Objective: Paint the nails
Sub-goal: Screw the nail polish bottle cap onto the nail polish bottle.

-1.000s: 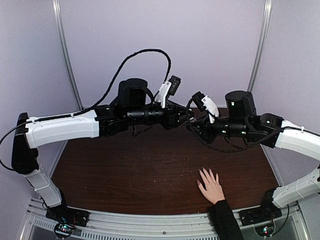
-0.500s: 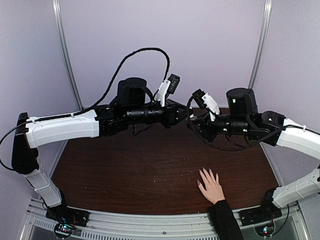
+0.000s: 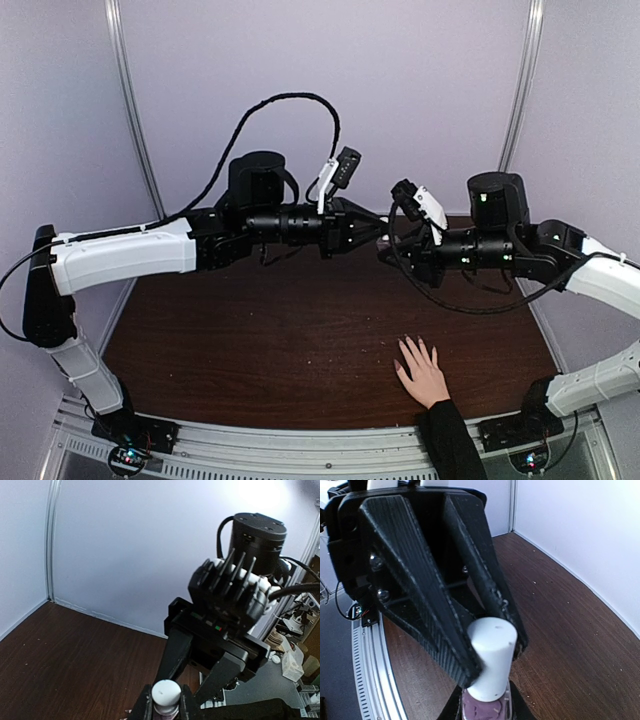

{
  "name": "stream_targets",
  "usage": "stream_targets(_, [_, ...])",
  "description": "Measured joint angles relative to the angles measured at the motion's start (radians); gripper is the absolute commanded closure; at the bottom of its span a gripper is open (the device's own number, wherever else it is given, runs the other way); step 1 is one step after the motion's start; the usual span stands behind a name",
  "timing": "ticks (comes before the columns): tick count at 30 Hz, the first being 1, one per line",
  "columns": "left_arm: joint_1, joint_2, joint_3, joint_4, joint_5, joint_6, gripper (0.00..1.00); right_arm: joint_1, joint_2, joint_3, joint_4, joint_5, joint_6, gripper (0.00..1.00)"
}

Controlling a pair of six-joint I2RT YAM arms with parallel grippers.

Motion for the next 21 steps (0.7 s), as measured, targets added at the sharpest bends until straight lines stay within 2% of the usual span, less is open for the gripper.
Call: stream_targets(21, [0.002,0.013,0.023,0.191,0.539,0.049,0.98,-0.002,-0.016,0.072,-0.043,-0.535,-0.070,1.00])
